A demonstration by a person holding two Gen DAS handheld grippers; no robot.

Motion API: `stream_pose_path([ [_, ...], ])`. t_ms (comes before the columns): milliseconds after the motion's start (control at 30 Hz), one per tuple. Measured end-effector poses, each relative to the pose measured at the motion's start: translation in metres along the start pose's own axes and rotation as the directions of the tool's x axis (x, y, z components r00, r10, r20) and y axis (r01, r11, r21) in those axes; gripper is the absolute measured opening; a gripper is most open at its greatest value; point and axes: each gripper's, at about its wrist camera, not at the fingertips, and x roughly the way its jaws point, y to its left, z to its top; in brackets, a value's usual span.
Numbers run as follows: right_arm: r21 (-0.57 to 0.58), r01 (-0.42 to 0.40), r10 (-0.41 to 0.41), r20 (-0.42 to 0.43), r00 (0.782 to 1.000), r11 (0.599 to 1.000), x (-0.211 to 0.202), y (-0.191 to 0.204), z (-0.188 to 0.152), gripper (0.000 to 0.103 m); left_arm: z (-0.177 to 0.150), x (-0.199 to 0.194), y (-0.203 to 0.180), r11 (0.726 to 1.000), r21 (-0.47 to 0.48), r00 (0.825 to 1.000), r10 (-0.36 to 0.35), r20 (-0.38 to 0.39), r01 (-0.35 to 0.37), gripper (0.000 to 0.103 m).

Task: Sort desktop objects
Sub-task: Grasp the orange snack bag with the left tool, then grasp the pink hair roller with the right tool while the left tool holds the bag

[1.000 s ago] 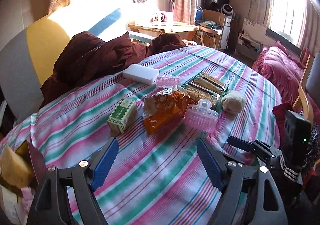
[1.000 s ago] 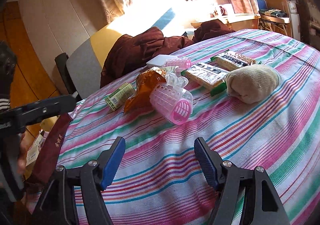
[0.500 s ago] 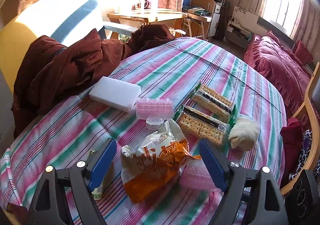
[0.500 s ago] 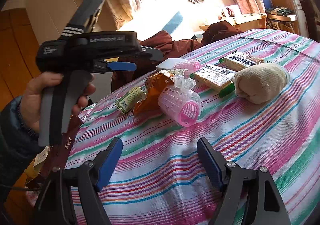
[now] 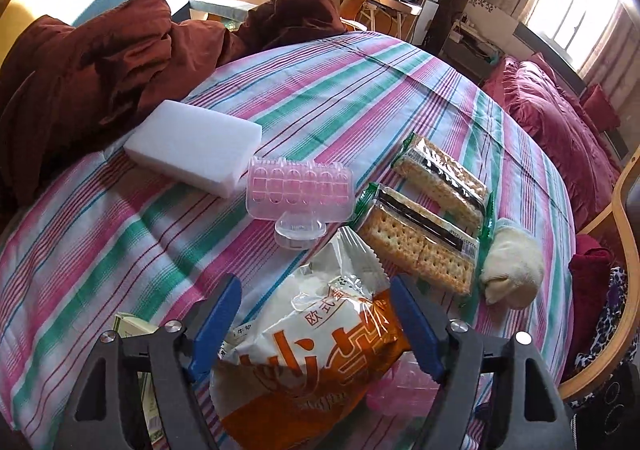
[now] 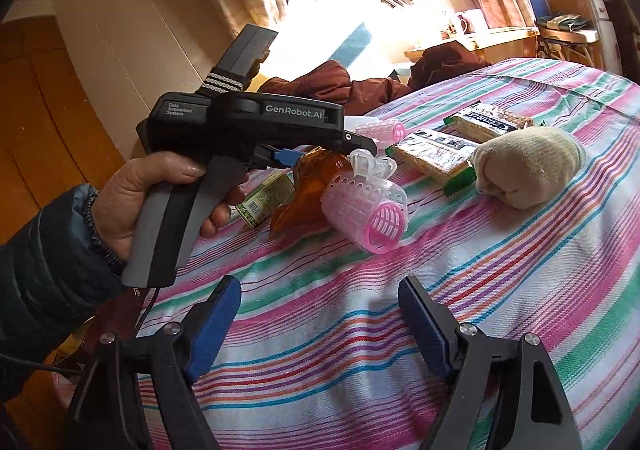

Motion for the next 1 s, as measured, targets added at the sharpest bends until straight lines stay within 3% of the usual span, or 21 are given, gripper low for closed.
stream_pose_path([
  [233,0.000,0.001,-0.001,0.000,1.000,1.000,0.000,0.000,0.000,0.082,-0.036,-0.025,0.011,0.994,-0.108,1.000,0.004,0.005,-0.003,0.070],
  [567,-0.009,0.002,-0.002,-0.011,1.000,1.000,0.001,0.001,0.000,0.084,-0.134,-0.086,0.018,0.957,-0.291,0.997,0.028,0.077,-0.004,0.070],
  [800,-0.029,0.013,-0.014,-0.033,0.999,0.999,0.003,0.004,0.000,0.087,-0.185,-0.114,0.001,0.947,-0.320,0.992,0.015,0.128,0.027,0.073],
  [900,-0.045,0.022,-0.024,-0.053,0.998,0.999,0.003,0.008,0.001,0.089,-0.201,-0.122,-0.007,0.940,-0.333,0.987,-0.017,0.158,0.069,0.083],
  [1000,-0.105,0.045,-0.053,-0.071,0.996,0.993,0.000,0.018,0.004,0.093,-0.216,-0.129,-0.018,0.949,-0.308,0.983,-0.016,0.185,0.074,0.084],
])
